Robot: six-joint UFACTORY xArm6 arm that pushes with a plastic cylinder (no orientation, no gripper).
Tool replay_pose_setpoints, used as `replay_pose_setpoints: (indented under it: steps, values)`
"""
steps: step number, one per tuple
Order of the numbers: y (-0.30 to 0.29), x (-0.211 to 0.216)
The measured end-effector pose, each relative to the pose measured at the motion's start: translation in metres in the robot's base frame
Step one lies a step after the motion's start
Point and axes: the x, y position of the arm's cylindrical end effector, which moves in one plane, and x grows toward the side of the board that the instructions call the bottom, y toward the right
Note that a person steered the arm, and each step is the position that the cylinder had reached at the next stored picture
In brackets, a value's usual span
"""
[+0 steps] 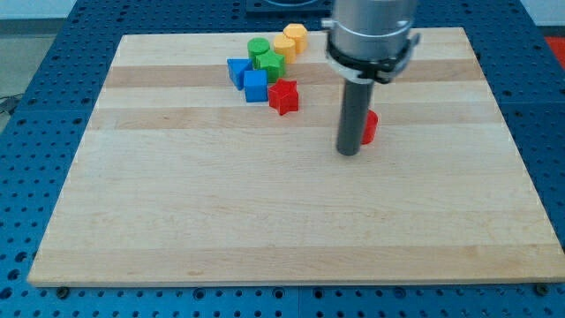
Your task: Push the red circle into the red star
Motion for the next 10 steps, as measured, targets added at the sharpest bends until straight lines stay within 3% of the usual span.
replay_pose_setpoints:
  steps: [1,2,3,4,5,10]
  values:
    - [-0.011,-0.009]
    - [0.051,0.036]
    - [0.102,0.023]
    - [0.088,-0.016]
    - [0.041,-0.018]
    - [-0.054,-0.029]
